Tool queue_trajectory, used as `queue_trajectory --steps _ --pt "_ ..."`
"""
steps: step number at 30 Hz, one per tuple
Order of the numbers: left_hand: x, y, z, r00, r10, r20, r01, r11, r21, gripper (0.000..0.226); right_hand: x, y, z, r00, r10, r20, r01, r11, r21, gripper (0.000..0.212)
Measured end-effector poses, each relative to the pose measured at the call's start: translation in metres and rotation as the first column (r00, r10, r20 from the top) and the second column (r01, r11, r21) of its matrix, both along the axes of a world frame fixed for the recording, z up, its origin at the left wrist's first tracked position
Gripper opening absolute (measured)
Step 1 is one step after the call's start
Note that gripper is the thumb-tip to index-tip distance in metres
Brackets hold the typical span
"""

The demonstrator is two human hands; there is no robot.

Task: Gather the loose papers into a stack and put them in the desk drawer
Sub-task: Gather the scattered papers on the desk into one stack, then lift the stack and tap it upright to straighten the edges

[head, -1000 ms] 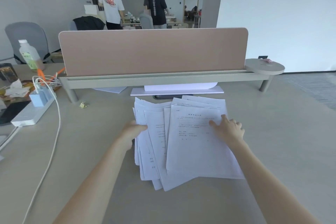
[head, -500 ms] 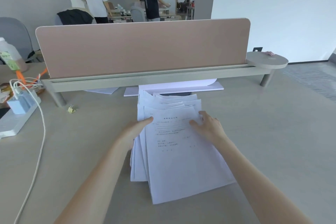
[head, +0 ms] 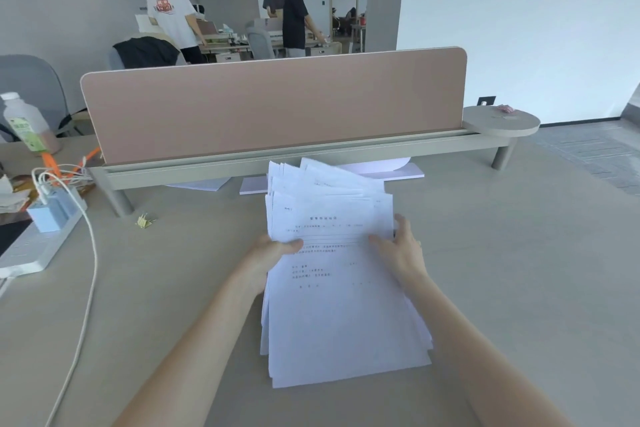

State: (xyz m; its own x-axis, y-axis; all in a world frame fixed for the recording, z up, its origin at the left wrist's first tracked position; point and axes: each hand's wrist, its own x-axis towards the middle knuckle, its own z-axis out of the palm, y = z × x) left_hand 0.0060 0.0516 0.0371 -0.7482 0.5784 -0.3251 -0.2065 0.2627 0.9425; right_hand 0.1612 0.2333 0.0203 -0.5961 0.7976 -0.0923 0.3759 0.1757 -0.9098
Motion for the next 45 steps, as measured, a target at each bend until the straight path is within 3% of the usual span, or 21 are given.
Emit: queue_trajectory --steps 4,6,13,20,29,37,45 --pt "0.005 -0.007 0.015 0.999 -0.041 -0.007 0.041 0.988 0.148 0.036 0.005 0.014 0.011 0.969 0.021 -0.247 -0.119 0.912 -0.393 0.056" --pt "0.006 -0.010 0.023 0.999 -0.031 -0.032 0.037 0.977 0.209 0.033 0.008 0.014 0.023 0.934 0.049 -0.354 -0.217 0.866 -0.451 0.043" --pt "0.019 -0.037 0.082 0.979 0.049 -0.198 0.033 0.920 0.391 0.032 0.019 -0.011 0.083 0.816 0.148 -0.559 -0.284 0.944 -0.165 0.037" --pt "0.027 -0.053 0.120 0.938 0.146 -0.314 0.028 0.872 0.489 0.025 0.020 -0.027 0.129 0.781 0.096 -0.618 -0.179 0.981 -0.074 0.034" --pt "0.033 -0.053 0.100 0.957 0.063 -0.282 0.070 0.897 0.437 0.040 0.028 -0.036 0.129 0.740 0.196 -0.643 -0.234 0.972 0.027 0.050" --pt "0.029 -0.043 0.109 0.960 0.062 -0.273 0.079 0.876 0.475 0.031 0.025 -0.036 0.145 0.701 0.335 -0.629 -0.299 0.940 0.167 0.056" --pt "0.031 -0.029 0.097 0.985 0.113 -0.130 -0.027 0.847 0.531 0.024 0.016 -0.023 0.125 0.735 0.284 -0.615 -0.282 0.954 0.104 0.050"
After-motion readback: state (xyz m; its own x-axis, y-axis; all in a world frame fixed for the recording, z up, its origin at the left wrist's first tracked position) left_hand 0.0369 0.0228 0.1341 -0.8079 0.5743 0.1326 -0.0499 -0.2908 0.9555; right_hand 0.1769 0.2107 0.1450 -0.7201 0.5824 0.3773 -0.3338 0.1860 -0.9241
